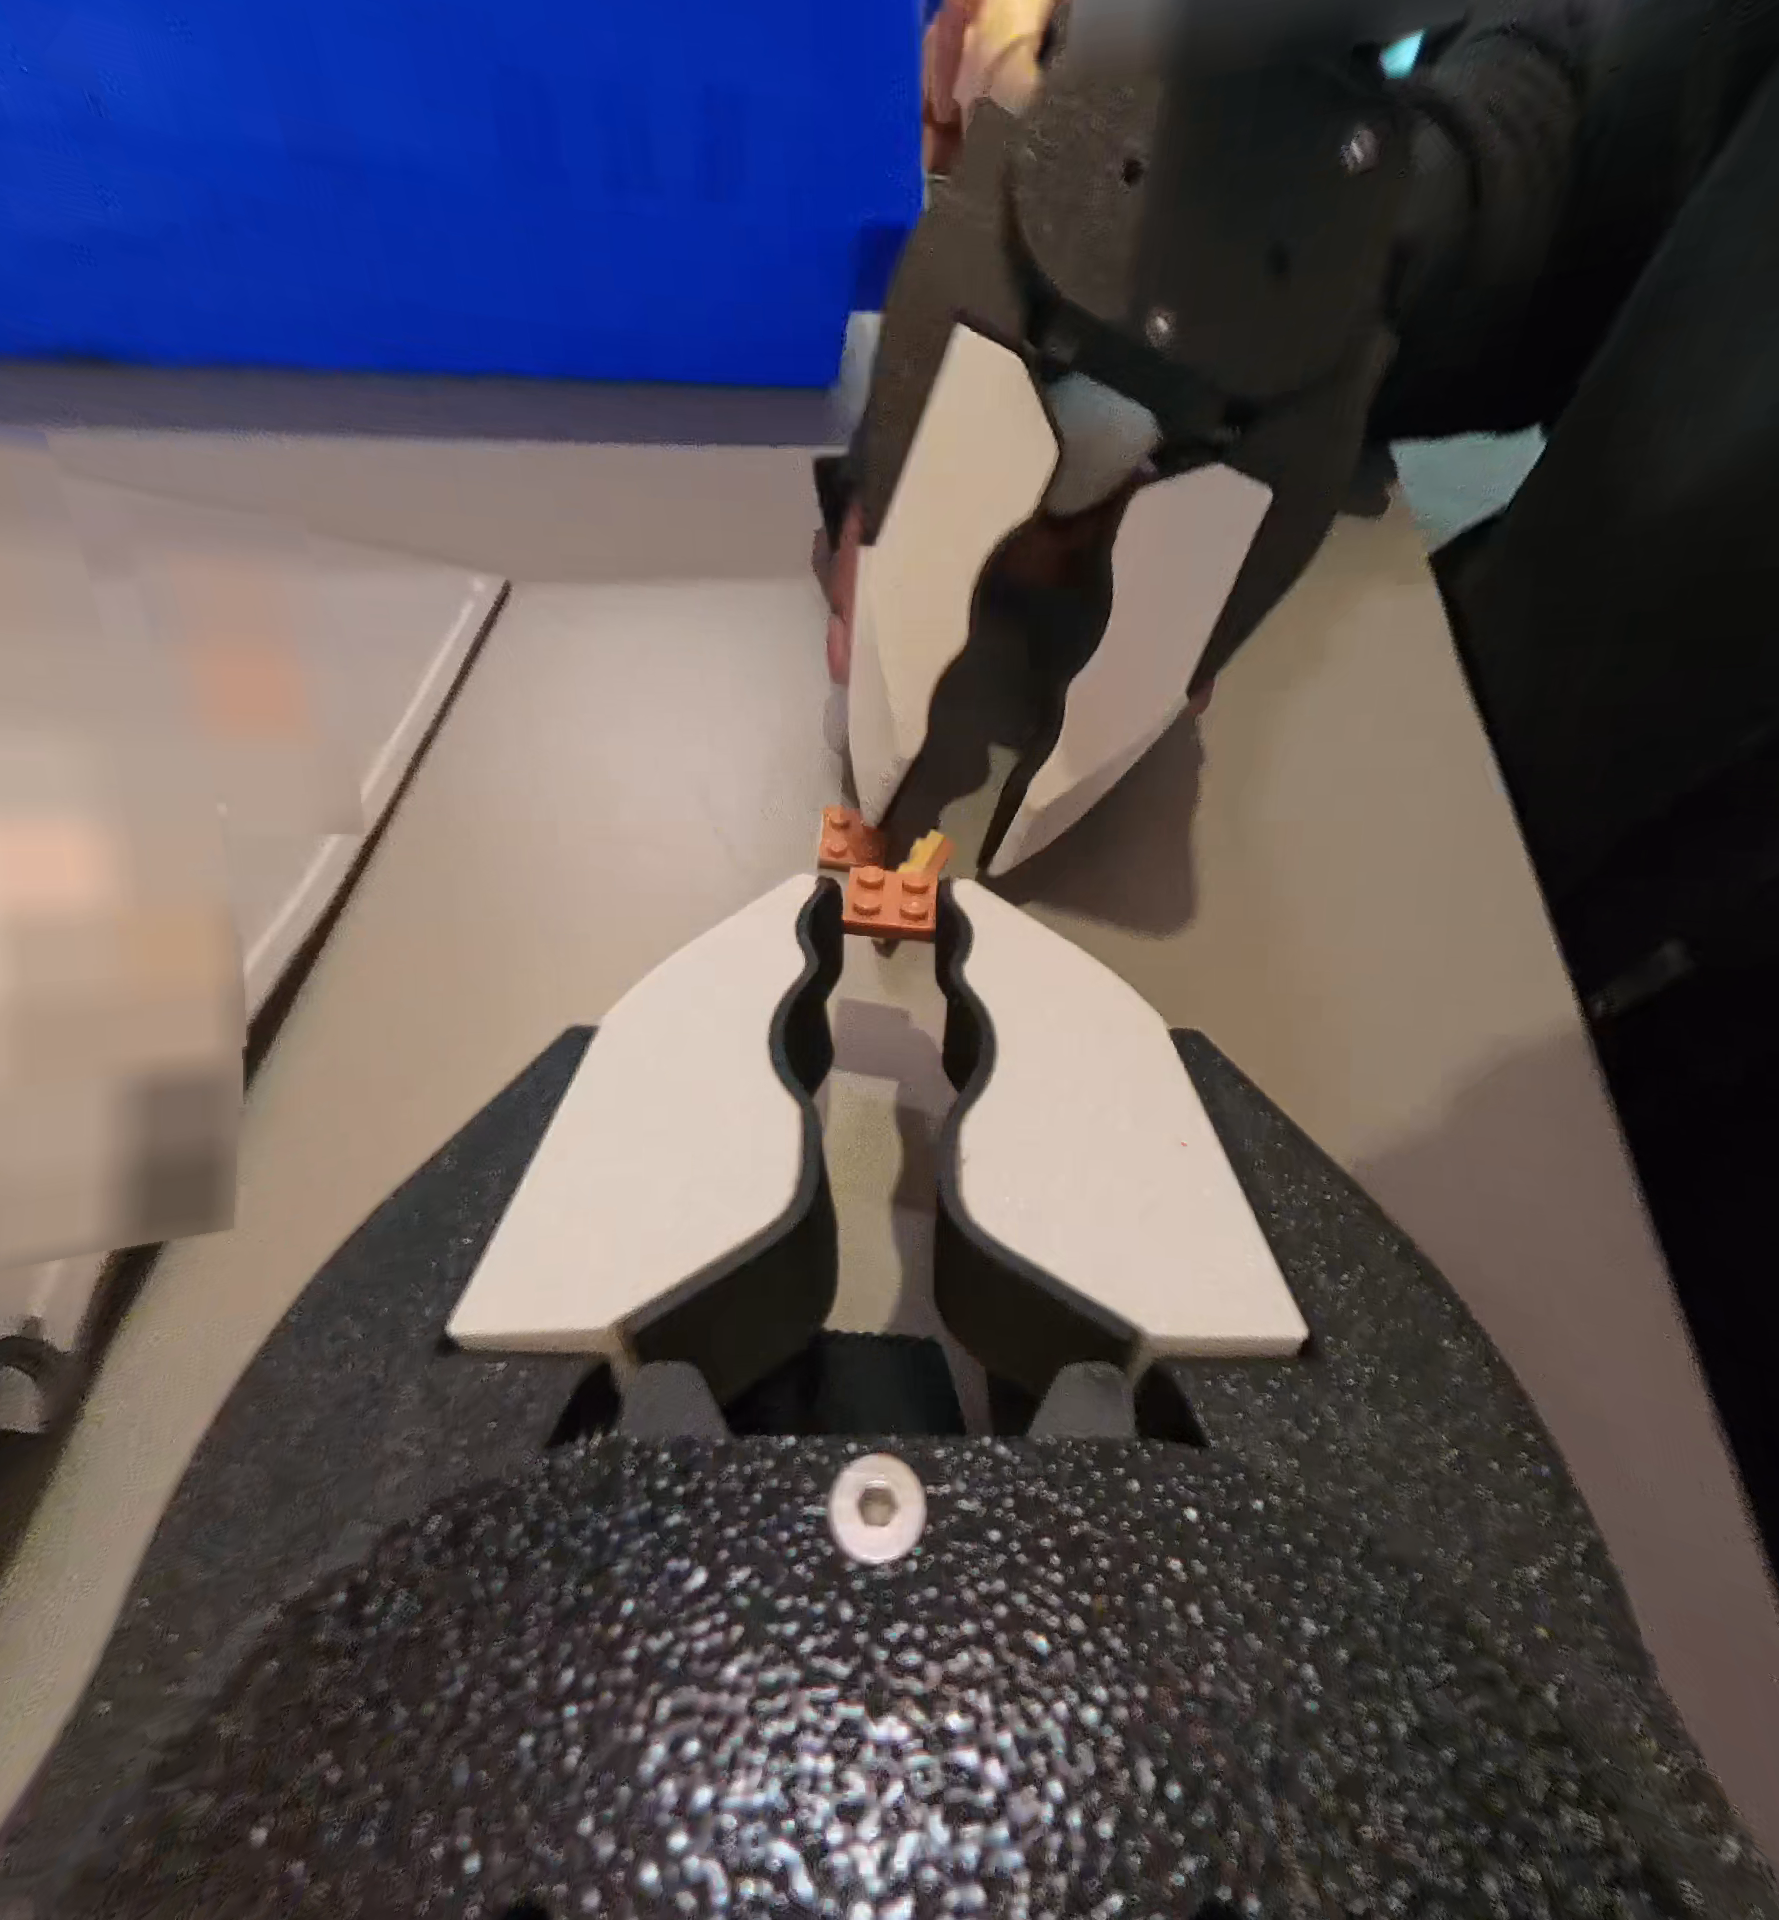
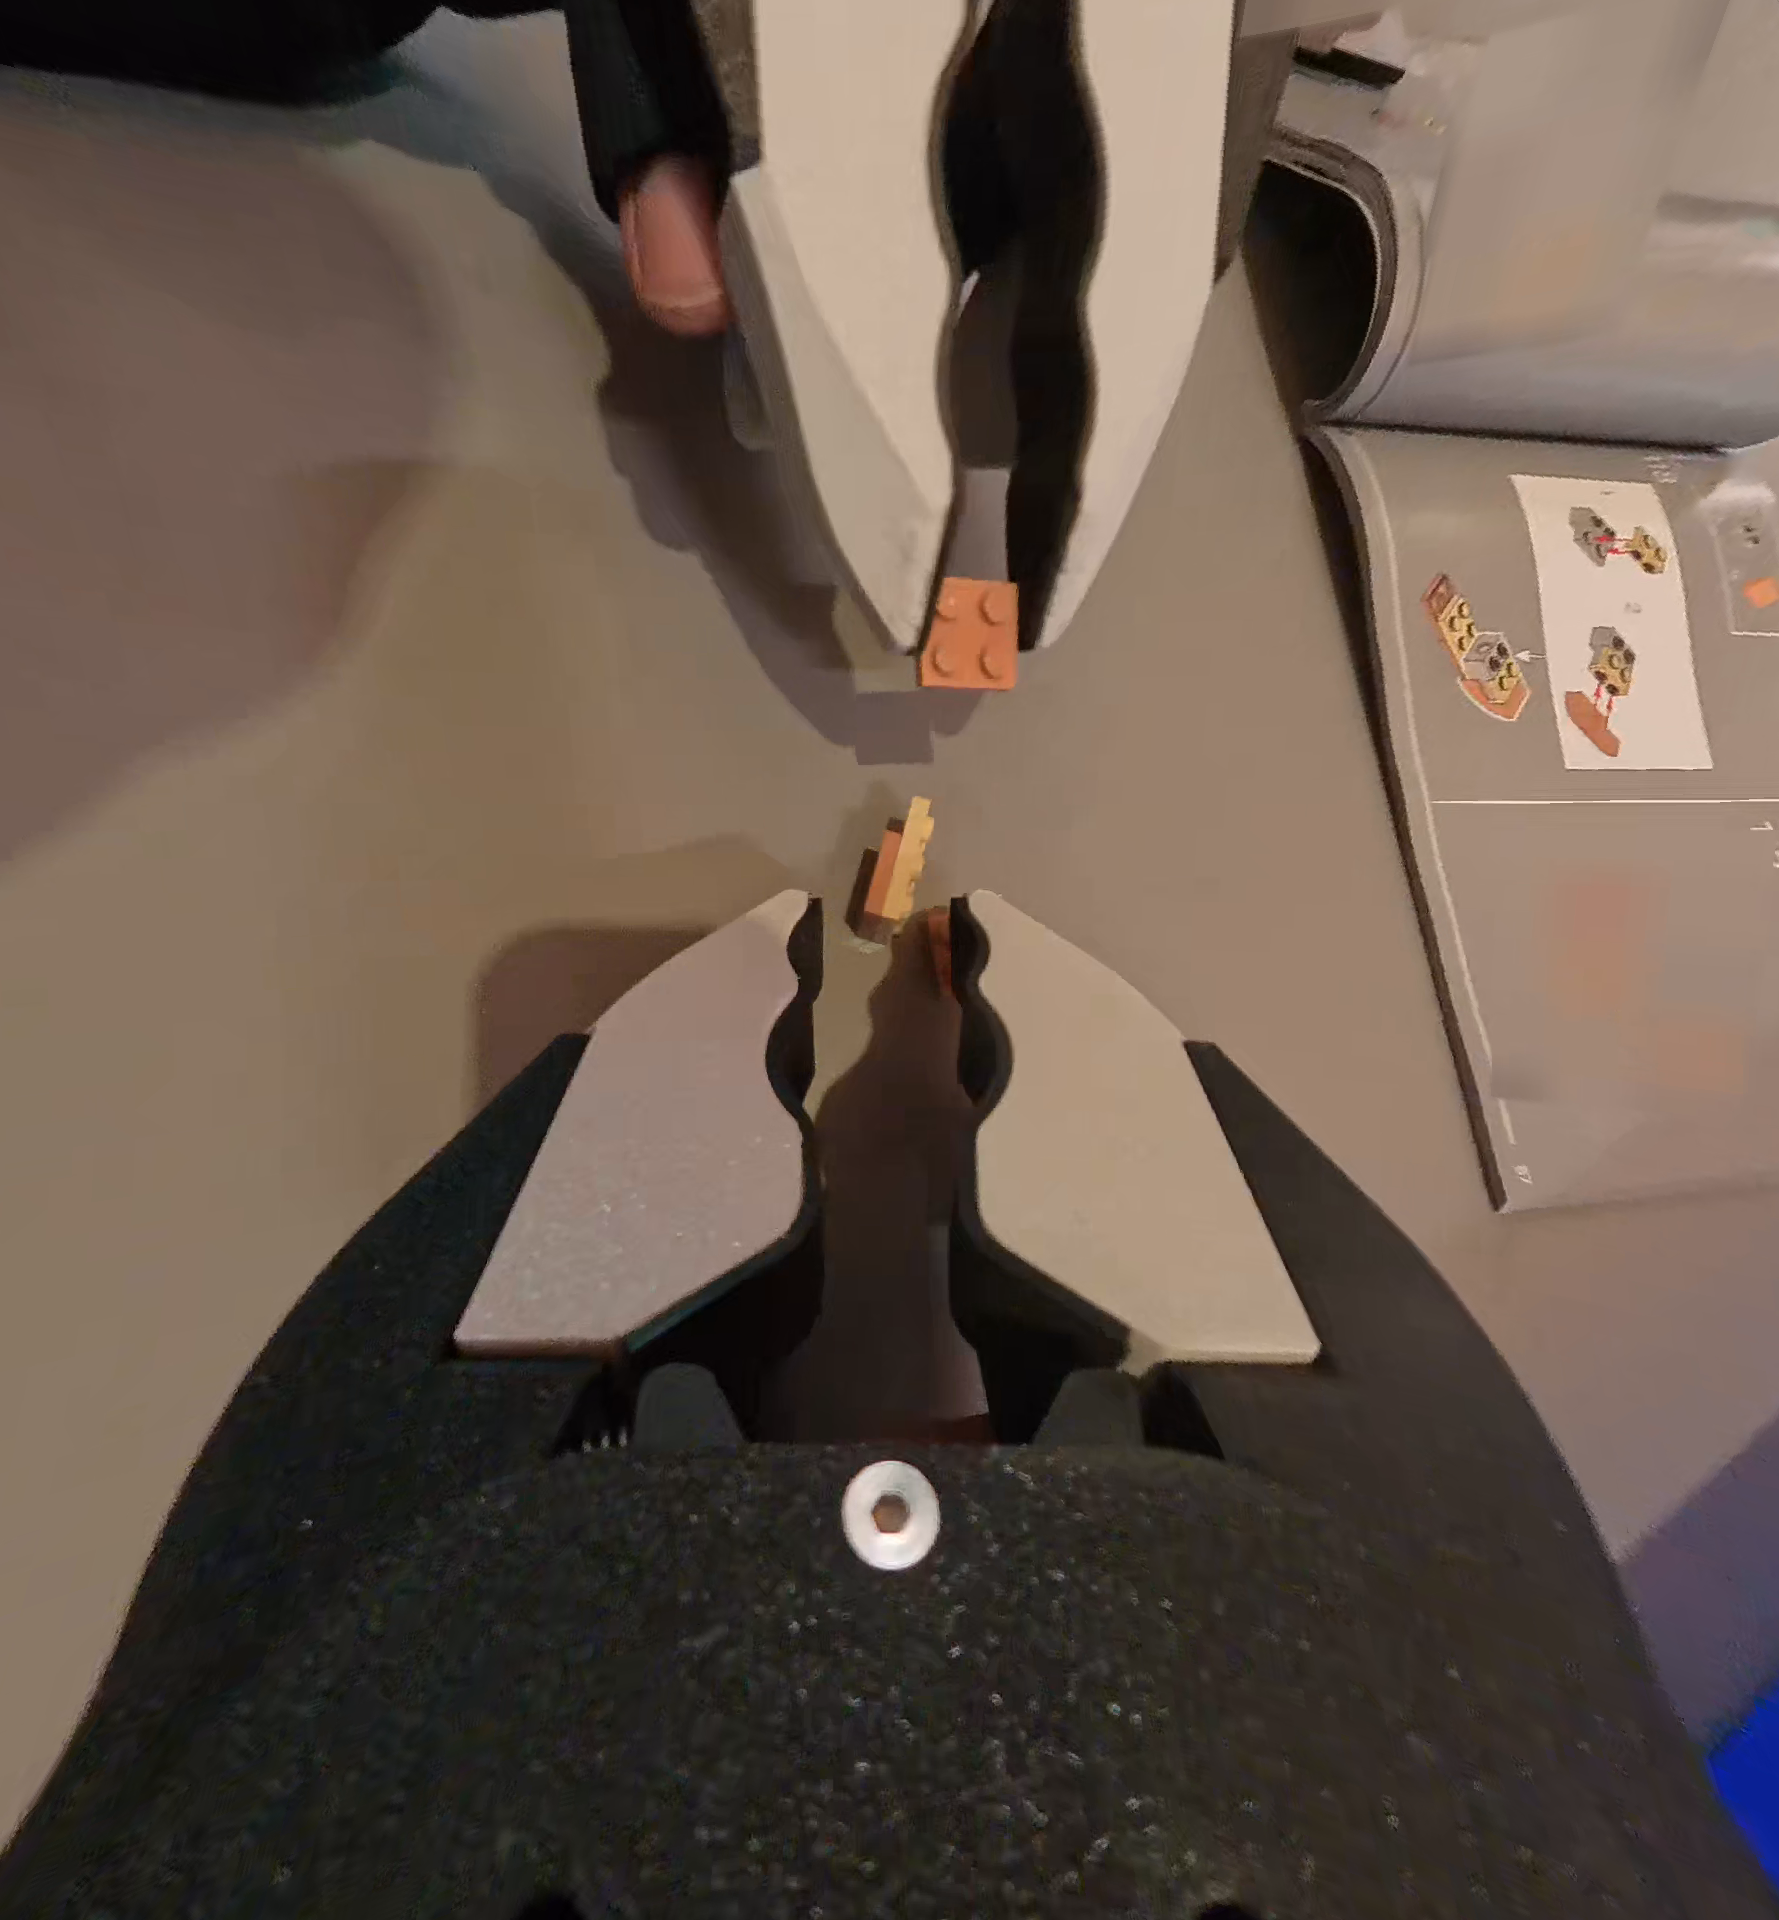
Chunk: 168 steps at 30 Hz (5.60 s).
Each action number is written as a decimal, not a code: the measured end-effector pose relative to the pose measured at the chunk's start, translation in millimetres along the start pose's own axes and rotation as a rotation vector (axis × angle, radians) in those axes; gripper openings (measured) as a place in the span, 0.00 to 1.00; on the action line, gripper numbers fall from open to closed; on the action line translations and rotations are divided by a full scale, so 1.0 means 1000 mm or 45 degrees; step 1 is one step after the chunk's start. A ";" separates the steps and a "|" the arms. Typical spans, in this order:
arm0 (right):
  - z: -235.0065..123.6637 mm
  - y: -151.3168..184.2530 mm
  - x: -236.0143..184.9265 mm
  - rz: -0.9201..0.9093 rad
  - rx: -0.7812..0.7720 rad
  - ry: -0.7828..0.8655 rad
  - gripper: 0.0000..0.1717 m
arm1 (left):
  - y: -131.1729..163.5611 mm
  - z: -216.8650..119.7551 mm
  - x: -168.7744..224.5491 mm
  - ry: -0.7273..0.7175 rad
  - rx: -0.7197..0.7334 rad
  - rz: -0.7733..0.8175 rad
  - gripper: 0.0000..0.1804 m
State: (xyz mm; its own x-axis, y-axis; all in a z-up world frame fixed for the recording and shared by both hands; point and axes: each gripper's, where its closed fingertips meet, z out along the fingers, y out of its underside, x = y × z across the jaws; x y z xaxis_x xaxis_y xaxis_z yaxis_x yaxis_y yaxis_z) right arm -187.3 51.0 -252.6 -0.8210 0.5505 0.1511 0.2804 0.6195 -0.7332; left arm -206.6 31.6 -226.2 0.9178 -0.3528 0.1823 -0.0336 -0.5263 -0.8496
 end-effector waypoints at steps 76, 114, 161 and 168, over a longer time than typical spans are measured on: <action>-0.023 -0.044 0.014 -0.804 0.289 0.609 0.05 | -0.021 0.000 0.005 0.245 0.236 -0.569 0.09; -0.040 -0.067 0.004 -0.747 0.600 0.523 0.06 | -0.044 -0.008 0.028 0.511 0.395 -0.656 0.09; -0.032 -0.026 0.032 -0.138 0.239 0.264 0.05 | -0.029 0.000 -0.001 0.096 0.265 -0.388 0.08; -0.023 0.019 0.021 -0.122 -0.089 0.111 0.05 | -0.021 0.005 -0.003 0.061 0.203 -0.370 0.09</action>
State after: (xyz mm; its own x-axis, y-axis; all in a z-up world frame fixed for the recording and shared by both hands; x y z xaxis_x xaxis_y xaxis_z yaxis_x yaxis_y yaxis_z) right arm -187.9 87.2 -247.9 -0.8002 0.5315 0.2778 0.2389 0.7074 -0.6653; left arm -206.3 48.0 -211.1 0.8603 -0.2436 0.4477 0.2922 -0.4841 -0.8248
